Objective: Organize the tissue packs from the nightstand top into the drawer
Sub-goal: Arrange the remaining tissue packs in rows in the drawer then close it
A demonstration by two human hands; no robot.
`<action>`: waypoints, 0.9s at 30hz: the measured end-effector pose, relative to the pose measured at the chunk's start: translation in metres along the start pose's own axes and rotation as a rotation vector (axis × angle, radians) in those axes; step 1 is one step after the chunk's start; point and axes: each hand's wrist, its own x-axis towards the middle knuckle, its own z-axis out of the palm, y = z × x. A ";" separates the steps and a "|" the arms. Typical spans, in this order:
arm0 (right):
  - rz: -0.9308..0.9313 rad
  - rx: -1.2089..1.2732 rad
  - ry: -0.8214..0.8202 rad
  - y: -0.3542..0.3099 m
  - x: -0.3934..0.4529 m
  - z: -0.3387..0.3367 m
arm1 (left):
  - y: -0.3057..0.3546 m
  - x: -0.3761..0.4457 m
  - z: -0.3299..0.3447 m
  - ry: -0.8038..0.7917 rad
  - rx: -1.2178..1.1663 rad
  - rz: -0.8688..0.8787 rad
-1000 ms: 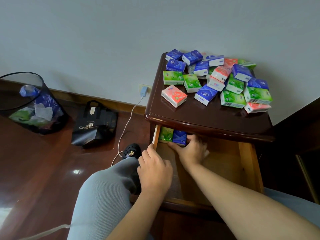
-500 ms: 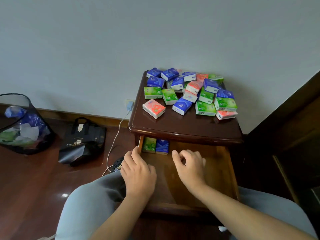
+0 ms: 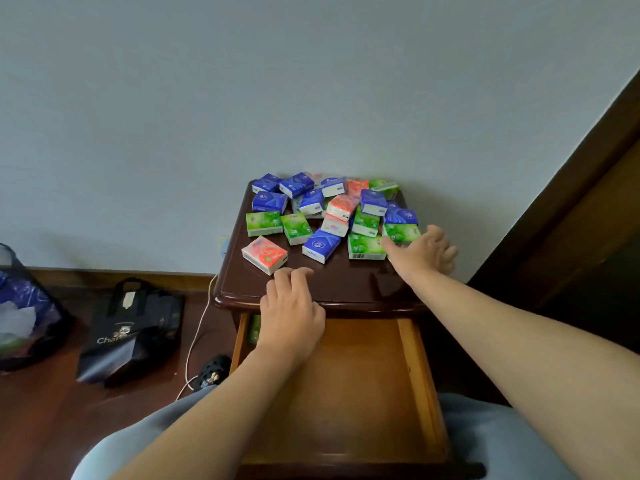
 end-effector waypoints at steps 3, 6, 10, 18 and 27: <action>-0.007 0.047 0.044 -0.001 0.004 0.009 | 0.005 0.009 0.004 -0.021 0.026 0.039; -0.108 0.138 0.156 0.001 -0.009 0.010 | 0.006 0.020 0.006 -0.022 0.039 0.043; -0.513 0.515 0.076 0.010 -0.048 0.011 | -0.002 0.036 0.004 0.098 0.032 0.008; -0.280 0.745 -0.578 0.007 -0.079 0.036 | -0.042 0.081 -0.021 0.020 0.118 -0.296; -0.249 0.884 -0.694 0.010 -0.077 0.028 | -0.056 0.056 -0.008 0.040 0.195 -0.252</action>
